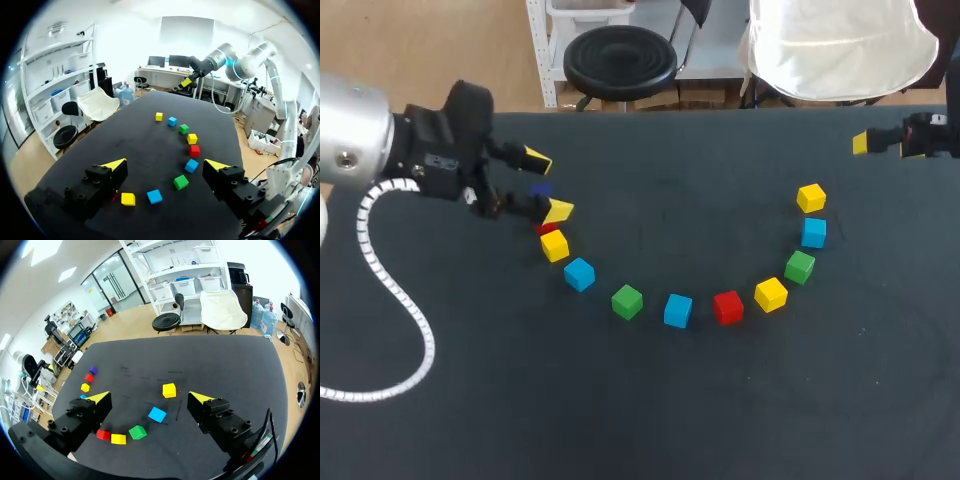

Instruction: Place the blue cubes, place green cubes on the blue cubes, place the yellow cubes on the green cubes, then place the red cubes on the yellow cubes, and place purple cube on the red cubes.

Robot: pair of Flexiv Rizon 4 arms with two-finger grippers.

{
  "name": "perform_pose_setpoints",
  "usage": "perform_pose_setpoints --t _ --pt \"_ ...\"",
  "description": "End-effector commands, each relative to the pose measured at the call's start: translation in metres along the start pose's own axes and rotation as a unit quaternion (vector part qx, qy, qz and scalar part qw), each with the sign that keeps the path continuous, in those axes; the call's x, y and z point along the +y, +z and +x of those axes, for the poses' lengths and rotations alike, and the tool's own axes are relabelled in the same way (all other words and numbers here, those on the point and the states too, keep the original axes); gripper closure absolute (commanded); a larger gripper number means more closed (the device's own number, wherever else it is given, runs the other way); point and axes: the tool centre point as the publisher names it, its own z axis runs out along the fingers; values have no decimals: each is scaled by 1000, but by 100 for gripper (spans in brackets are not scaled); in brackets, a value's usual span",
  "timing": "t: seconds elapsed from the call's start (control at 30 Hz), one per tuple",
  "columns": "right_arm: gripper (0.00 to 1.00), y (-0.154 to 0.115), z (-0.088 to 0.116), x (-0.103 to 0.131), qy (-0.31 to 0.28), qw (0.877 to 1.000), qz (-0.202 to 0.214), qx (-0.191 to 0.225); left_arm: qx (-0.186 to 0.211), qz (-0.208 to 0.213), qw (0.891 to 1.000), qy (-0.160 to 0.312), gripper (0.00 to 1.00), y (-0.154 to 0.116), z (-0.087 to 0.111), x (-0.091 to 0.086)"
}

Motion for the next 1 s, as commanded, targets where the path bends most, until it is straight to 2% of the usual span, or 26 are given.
perform_pose_setpoints --t 0.03,0.53,0.6,0.63,0.67,0.73,0.83,0.9,1.0 --pt "0 0 0 1 0 1000 2 0 6 19 1000 0 0 -1 -2 5" --pt "0 0 0 1 0 1000 2 0 6 19 1000 0 0 -1 -2 5" --pt "0 0 0 1 0 1000 2 0 -27 -33 999 5 0 -1 -20 9" --pt "0 0 0 1 0 1000 2 0 -22 -56 998 26 0 4 -26 14" --pt "0 0 0 1 0 1000 2 0 -11 -60 998 32 0 11 -28 18" --pt "0 0 0 1 0 1000 2 0 -1 -43 996 77 0 30 -27 23" --pt "0 0 0 1 0 1000 2 0 52 11 993 107 0 55 -16 25" --pt "0 0 0 1 0 1000 2 0 82 25 989 118 0 62 -10 27" --pt "0 0 0 1 0 1000 2 0 97 49 985 132 0 64 -4 31"
